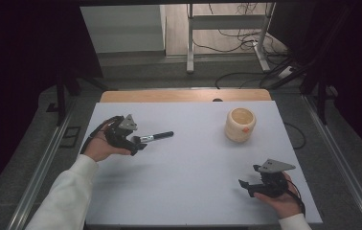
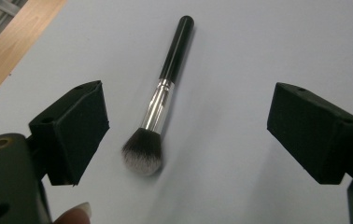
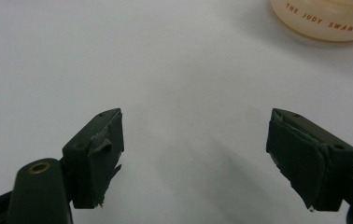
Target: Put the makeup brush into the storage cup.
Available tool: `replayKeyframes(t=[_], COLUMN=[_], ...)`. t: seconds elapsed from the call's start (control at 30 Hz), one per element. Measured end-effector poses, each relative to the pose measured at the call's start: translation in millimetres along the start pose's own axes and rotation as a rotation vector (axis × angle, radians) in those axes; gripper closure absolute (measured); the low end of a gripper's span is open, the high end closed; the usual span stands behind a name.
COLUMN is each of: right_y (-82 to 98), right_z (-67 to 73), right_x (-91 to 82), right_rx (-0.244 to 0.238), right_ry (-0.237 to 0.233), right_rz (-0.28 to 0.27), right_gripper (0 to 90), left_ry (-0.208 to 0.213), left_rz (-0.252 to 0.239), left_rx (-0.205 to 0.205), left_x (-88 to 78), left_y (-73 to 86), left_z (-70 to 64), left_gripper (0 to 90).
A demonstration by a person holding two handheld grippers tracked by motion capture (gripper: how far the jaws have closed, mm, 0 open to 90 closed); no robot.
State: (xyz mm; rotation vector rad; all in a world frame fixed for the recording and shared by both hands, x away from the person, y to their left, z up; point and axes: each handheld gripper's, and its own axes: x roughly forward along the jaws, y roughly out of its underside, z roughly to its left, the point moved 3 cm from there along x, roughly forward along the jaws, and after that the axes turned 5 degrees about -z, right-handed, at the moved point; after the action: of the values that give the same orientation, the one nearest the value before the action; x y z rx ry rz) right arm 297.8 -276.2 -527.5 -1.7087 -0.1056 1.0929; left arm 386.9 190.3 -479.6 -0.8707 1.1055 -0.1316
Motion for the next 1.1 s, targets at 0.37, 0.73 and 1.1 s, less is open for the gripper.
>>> replayKeyframes(t=[0.37, 0.73, 1.1], right_y=[0.1, 0.4, 0.5], right_z=[0.2, 0.2, 0.3], right_x=[0.6, 0.7, 0.8], right_rx=[-0.001, 0.0, -0.004], right_ry=[-0.003, -0.003, -0.006], right_rz=[0.0, 0.002, 0.002], right_gripper=[19.5, 19.5, 19.5], left_ry=[0.019, 0.03, 0.03], left_rz=[-0.002, 0.018, 0.027], left_rx=[-0.009, -0.007, 0.005], left_x=[9.4, 19.2, 27.4], left_y=[-2.1, -7.2, -15.5], left_z=[14.6, 20.7, 20.5], left_gripper=[13.5, 12.7, 12.0])
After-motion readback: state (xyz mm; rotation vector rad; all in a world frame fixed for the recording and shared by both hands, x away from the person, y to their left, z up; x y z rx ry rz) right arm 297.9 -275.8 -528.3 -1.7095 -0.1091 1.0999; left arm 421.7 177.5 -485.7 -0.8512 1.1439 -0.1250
